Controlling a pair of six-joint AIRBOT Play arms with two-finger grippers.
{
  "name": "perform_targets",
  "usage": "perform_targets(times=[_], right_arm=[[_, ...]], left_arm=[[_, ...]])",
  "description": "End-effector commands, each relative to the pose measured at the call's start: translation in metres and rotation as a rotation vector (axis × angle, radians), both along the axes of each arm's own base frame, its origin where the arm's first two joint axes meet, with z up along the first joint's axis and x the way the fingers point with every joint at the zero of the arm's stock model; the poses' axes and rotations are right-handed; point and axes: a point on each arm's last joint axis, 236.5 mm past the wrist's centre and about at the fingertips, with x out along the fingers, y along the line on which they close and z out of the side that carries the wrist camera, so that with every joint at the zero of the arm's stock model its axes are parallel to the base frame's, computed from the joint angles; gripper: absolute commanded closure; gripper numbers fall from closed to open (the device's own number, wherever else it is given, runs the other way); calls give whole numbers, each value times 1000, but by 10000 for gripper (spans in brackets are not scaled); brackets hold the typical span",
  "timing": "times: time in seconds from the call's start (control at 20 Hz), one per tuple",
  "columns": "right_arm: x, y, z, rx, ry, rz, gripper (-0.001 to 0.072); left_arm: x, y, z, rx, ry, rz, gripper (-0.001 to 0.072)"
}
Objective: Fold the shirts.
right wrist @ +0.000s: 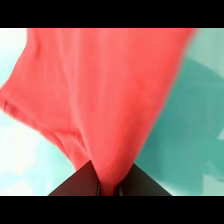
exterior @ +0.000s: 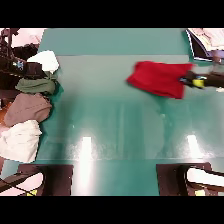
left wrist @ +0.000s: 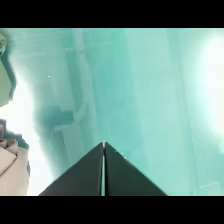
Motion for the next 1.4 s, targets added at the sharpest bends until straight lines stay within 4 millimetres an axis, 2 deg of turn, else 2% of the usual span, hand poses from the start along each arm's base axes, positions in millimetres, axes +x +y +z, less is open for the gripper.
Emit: perform_targets(times=[0.0, 0.1, 0.2, 0.4, 0.6, 0.65, 0.7, 0.75, 0.85, 0.9, 1.0, 1.1, 1.2, 1.25, 1.35], right_arm=[[-72, -126, 7, -60, -20, -357, 698], [-111, -167, 4, -58, -9, -498, 698], [-140, -188, -2, -48, 5, -591, 698], [-171, -197, -13, -50, 34, -665, 697], [-192, -193, -24, -117, 148, -591, 688], [-204, -194, -27, -164, 207, -554, 604], [-217, -199, -27, -222, 267, -522, 390], [-234, -209, -25, -293, 337, -506, 272], [-258, -228, -9, -373, 434, -550, 271], [-262, -234, 1, -395, 445, -569, 271], [-251, -239, 23, -382, 392, -610, 272], [-214, -222, 42, -321, 282, -578, 275], [-169, -178, 55, -211, 188, -472, 278], [-146, -144, 59, -148, 156, -384, 278], [-116, -75, 66, -81, 128, -199, 278]], left_arm=[[-3, -5, 0, -22, 15, -6, 684], [-2, -7, 2, -33, 8, -7, 685], [1, -10, 5, -52, -8, -6, 685], [0, -11, 5, -55, -5, -9, 685], [0, -11, 5, -54, -5, -10, 685], [0, -11, 5, -50, -7, -16, 685], [0, -11, 5, -49, -8, -17, 685], [0, -11, 5, -44, -11, -23, 685], [0, -11, 5, -36, -16, -37, 685], [0, -11, 5, -36, -16, -36, 684], [1, -11, 5, -36, -19, -36, 685], [3, -11, 6, -37, -28, -31, 684], [5, -10, 8, -38, -40, -27, 684], [6, -10, 8, -37, -41, -26, 684], [5, -10, 7, -37, -38, -27, 684]])
